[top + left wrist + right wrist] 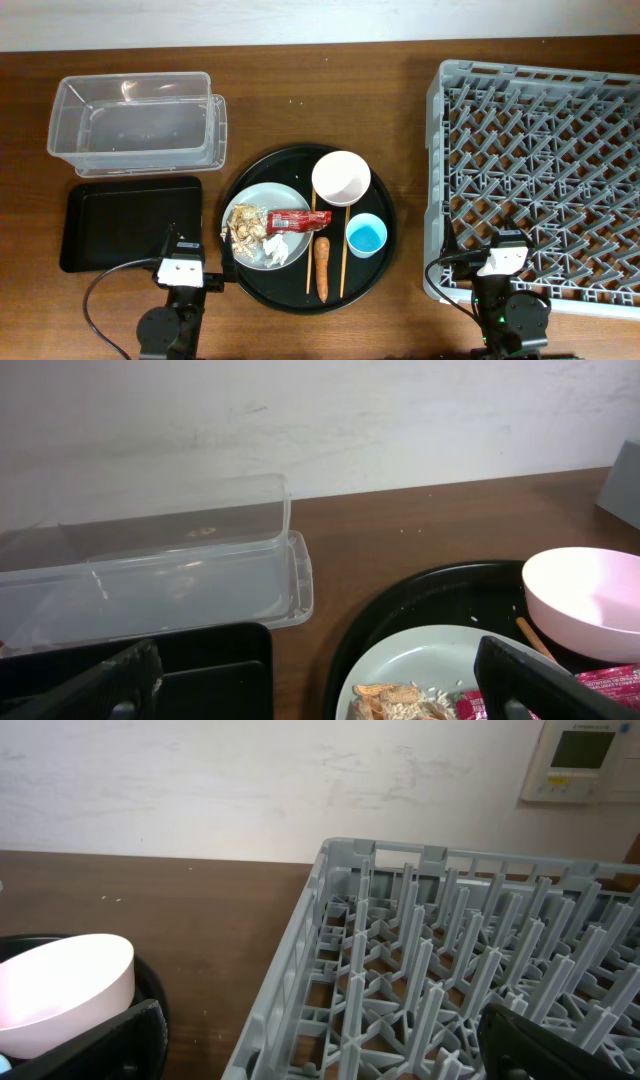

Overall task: Sort waste into correct bins and load items into the dishwasher rack
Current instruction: 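Reach the left gripper to the white tissue on the plate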

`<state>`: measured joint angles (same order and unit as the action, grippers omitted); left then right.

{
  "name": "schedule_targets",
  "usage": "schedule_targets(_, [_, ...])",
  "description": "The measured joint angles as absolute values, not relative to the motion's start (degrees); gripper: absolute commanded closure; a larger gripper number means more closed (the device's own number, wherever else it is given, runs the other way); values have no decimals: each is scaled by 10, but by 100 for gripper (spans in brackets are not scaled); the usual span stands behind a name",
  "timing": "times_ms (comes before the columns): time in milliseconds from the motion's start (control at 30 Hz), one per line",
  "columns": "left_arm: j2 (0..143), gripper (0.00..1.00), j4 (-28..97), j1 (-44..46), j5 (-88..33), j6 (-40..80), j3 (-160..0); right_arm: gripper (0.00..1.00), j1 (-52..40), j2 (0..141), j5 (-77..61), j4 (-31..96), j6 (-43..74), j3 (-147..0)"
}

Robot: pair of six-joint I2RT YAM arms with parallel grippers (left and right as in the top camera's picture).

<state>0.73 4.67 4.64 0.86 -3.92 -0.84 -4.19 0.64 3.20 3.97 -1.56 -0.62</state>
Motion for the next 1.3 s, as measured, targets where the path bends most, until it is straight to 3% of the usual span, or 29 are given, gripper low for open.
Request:
schedule_targets(500, [17,1,74,46,9,-39,-21,2,-42,7,32,70,-16,-21])
schedule_targets(733, [278,1,192,46,1,-39,-244,2,-42,27,32,228,2,-141])
schedule_targets(900, [457,1,325,46,-29,-39,-418,2,-42,202,32,274,3,-257])
schedule_targets(1033, [577,1,518,46,-70,-39,-545,2,-42,395,32,446,5,-433])
schedule_targets(1100, [595,1,532,46,-86,-39,-551,2,-42,455,23,517,5,-487])
schedule_targets(1300, [663,2,515,57,-147,4,-556,2,-42,484,-1,532,7,-495])
